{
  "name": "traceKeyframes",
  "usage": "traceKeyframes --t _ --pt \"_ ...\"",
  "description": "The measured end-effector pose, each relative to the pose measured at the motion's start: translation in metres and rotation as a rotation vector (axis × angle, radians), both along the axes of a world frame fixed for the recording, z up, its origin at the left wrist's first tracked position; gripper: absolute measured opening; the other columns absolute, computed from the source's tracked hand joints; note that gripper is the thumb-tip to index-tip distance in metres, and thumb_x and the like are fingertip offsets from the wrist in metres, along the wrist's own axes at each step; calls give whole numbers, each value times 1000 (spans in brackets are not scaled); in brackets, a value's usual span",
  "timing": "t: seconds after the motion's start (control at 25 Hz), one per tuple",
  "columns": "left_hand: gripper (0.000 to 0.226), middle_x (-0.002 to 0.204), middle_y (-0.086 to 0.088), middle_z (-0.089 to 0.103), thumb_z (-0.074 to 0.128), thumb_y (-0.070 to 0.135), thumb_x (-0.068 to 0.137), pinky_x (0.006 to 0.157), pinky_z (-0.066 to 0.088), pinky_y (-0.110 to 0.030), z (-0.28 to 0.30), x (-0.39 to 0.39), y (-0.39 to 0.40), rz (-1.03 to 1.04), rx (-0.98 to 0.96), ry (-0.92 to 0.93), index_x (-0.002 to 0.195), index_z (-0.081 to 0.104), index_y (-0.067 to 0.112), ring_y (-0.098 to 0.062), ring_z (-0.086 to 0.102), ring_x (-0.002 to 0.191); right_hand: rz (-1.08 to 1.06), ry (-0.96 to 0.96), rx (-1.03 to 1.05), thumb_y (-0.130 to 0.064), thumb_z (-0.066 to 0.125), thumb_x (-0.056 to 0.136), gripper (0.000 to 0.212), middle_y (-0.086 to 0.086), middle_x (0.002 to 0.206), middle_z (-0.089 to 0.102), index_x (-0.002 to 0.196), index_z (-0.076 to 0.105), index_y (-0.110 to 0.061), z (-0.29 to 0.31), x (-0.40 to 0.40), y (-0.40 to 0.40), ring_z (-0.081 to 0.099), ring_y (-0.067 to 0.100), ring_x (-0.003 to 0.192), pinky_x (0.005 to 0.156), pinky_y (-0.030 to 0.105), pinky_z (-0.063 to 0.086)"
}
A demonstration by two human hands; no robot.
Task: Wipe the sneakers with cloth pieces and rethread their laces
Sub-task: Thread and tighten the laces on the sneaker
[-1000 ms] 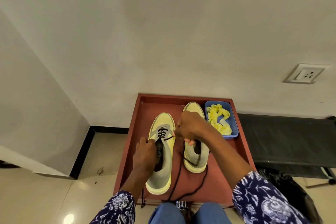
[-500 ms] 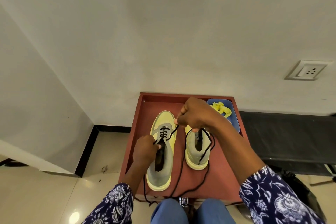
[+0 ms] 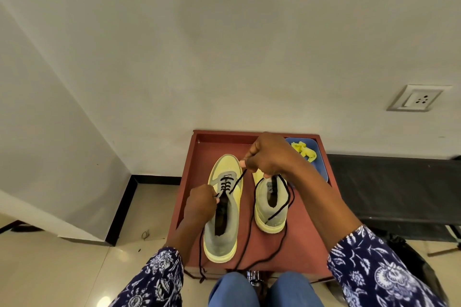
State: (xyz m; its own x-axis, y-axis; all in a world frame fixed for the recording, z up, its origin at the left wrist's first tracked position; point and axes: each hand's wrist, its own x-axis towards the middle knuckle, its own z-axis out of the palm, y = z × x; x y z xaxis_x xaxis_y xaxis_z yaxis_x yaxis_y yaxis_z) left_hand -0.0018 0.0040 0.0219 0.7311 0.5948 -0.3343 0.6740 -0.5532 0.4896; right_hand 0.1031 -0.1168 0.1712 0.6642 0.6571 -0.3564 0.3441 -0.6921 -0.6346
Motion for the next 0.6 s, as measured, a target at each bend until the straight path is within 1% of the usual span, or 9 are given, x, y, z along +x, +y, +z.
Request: traceKeyframes --t 0.08,0.16,0.2,0.28,0.36,0.44,0.48,0.52,0.6 --pt "24 101 -14 66 49 17 93 62 46 -21 6 2 0 -16 -11 31 107 61 2 -23 64 88 1 -24 3 -18 67 83 16 12 88 73 85 74 -4 1 0 -1 54 11 50 49 19 46" --pt "25 104 -19 64 48 14 92 64 49 -26 13 4 3 -5 -65 56 107 58 -3 -27 64 93 1 -39 14 -16 67 83 14 12 90 73 85 73 -4 3 0 -2 59 14 56 52 21 48" --pt "25 103 -19 64 50 14 90 60 48 -25 15 6 6 11 -97 63 106 58 -3 -27 63 90 3 -44 20 -15 66 83 14 12 91 73 85 73 -3 4 0 -3 62 17 62 55 22 49" --pt "22 93 -21 64 55 15 87 55 44 -25 24 9 13 35 -128 68 99 60 -3 -22 59 73 13 -56 21 -15 66 83 15 14 92 73 86 72 -1 8 -1 -2 67 23 72 60 25 51" --pt "16 81 -15 61 56 12 84 58 45 -28 36 12 18 62 -128 49 90 61 -2 -20 54 65 38 -77 19 -17 66 83 18 14 91 73 88 72 -1 13 -5 0 62 18 62 59 23 48" --pt "12 74 -10 57 57 10 83 58 44 -28 50 16 21 76 -126 13 81 59 -1 -21 52 62 70 -106 22 -20 67 84 21 12 91 72 90 73 -1 18 -8 3 51 8 51 54 18 42" --pt "12 70 -8 55 58 10 83 58 45 -29 59 17 22 74 -118 -4 75 56 1 -21 52 62 86 -123 25 -21 66 84 21 12 92 72 91 73 -2 21 -10 5 47 5 50 53 17 40" --pt "16 67 -7 53 61 11 83 61 49 -30 68 17 22 68 -115 -19 70 53 3 -21 52 62 97 -140 31 -21 66 84 21 12 93 72 91 73 -2 24 -11 7 45 4 50 54 17 39" --pt "27 62 -5 49 66 13 81 73 55 -37 87 17 22 49 -124 -45 63 47 7 -21 52 62 109 -169 47 -19 67 83 19 12 94 72 91 73 -3 30 -13 10 49 6 54 56 19 42"
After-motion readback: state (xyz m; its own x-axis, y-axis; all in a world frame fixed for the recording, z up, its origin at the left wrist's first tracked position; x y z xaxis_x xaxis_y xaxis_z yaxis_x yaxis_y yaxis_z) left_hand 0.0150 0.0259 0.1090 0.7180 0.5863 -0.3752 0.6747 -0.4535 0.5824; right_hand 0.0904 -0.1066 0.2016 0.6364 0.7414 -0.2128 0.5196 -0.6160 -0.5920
